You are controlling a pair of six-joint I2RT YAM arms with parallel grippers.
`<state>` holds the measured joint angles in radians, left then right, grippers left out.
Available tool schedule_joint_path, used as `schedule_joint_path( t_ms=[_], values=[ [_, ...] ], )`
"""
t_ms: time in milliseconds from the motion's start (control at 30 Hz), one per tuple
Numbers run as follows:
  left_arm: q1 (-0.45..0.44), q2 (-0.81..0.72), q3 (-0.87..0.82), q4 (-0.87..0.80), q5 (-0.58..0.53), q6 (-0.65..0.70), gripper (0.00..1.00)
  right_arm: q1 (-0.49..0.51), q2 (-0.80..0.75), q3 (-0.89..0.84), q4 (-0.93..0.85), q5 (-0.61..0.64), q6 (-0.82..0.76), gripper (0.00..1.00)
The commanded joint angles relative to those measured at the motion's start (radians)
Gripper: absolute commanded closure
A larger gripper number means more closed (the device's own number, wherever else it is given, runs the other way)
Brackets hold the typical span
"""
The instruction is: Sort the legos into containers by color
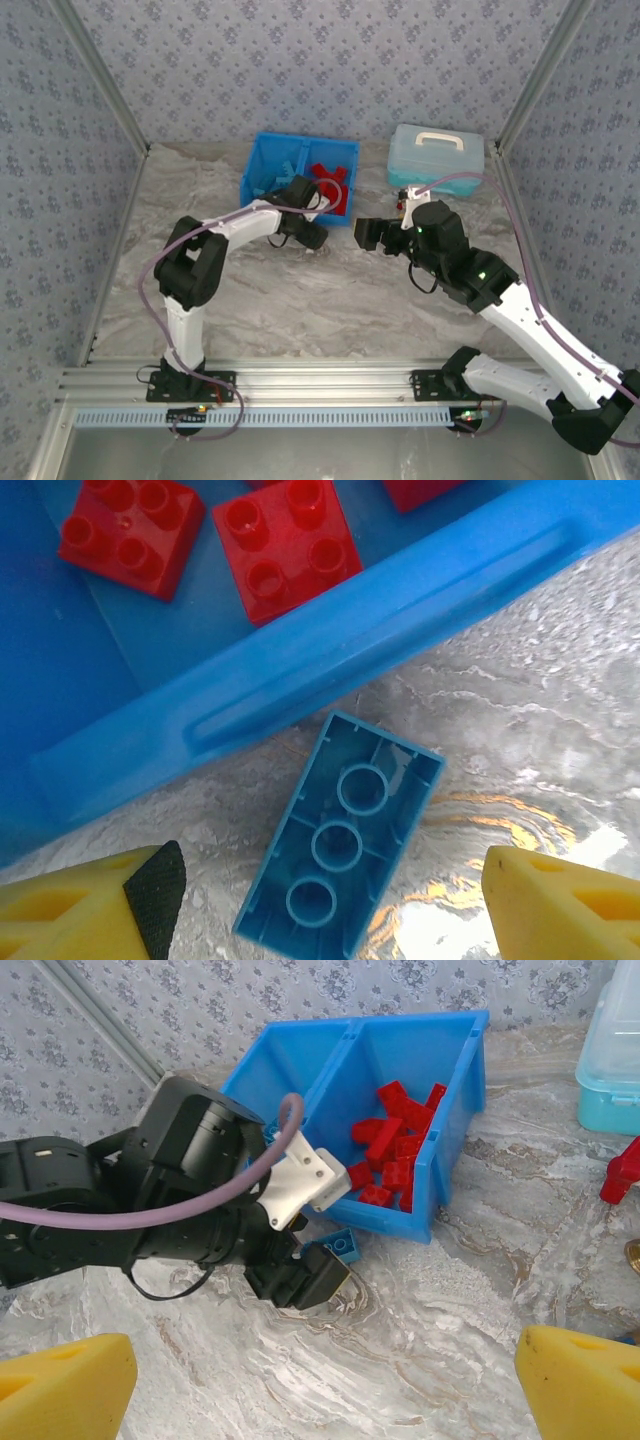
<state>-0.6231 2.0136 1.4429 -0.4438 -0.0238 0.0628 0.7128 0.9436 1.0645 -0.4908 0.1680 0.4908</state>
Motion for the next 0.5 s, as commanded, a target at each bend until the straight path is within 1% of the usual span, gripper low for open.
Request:
schedule_joint_path(
  t_ms=[0,67,200,333,467],
  values=[
    [-0.034,0.037,0.046,-0.027,-0.048,0.044,0.21,-0.004,-0.009,0.006,0.006,-0.006,0.021,0.00],
    [-0.038,0.054,0.050,-0.024,-0.053,0.041,0.23,-0.004,-0.005,0.006,0.011,-0.011,0.022,0.00],
    [-0.046,0.073,0.053,-0.031,-0.057,0.030,0.32,-0.004,-0.005,0.014,0.005,-0.010,0.020,0.00],
    [-0.066,0.077,0.037,-0.029,-0.088,0.022,0.42,-0.004,-0.008,0.014,-0.003,-0.002,0.021,0.00],
    [-0.085,0.074,0.021,-0.026,-0.118,0.013,0.54,-0.004,-0.008,0.008,0.004,-0.005,0.028,0.00]
  ],
)
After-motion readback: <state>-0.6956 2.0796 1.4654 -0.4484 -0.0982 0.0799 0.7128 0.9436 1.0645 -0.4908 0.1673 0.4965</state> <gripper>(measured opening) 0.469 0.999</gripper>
